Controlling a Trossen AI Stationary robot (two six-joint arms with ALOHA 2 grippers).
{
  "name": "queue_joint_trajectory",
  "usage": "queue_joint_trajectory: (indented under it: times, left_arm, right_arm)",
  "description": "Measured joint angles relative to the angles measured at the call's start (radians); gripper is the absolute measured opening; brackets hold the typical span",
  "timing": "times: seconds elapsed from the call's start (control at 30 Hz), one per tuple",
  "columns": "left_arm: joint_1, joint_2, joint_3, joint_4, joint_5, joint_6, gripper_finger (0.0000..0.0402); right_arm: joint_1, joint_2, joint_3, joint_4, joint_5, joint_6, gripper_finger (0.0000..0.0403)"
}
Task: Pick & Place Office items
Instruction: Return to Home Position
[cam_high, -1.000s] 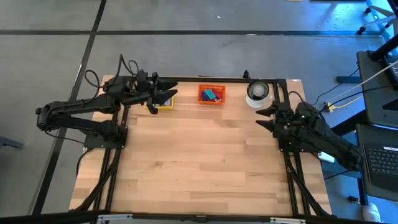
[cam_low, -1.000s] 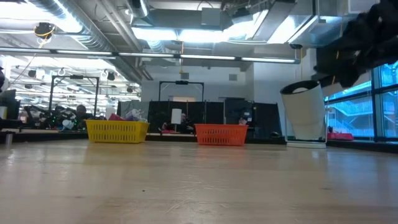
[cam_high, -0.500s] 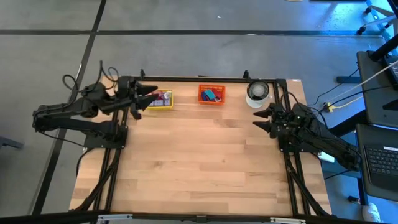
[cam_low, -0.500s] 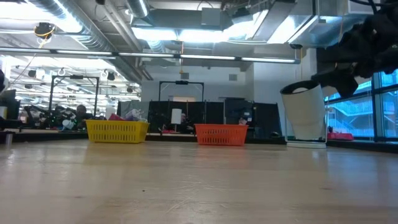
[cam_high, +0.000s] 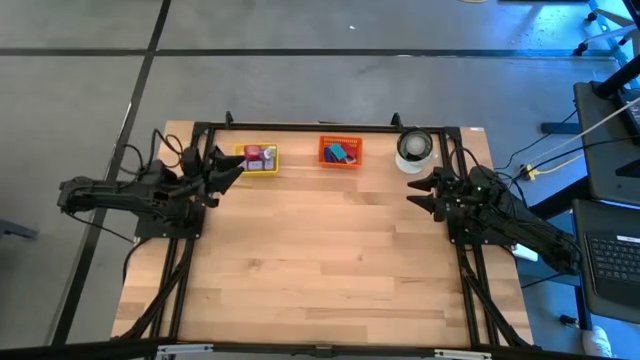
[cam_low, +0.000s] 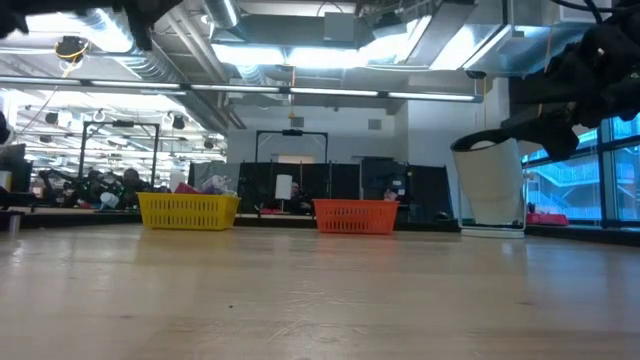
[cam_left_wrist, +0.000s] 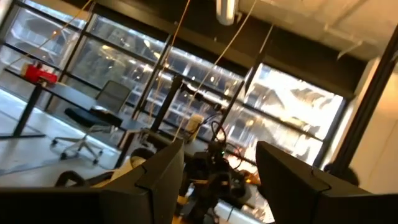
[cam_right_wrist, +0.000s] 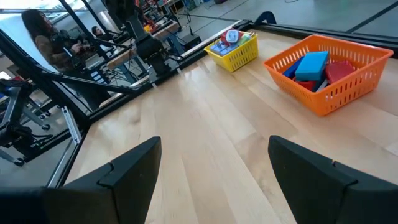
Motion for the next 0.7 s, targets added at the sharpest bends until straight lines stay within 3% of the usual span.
queue_joint_trajectory:
  times: [0.33, 0.7]
  left_arm:
    - [0.000, -0.054, -0.197, 0.246, -0.009, -0.050, 0.0196]
    - [0.000, -0.060, -0.289, 0.337, -0.073, -0.075, 0.0196]
  right_arm:
    - [0.000, 0.000, 0.000, 0.000, 0.000, -0.001, 0.0299]
    - [0.000, 0.000, 0.000, 0.001, 0.000, -0.001, 0.0299]
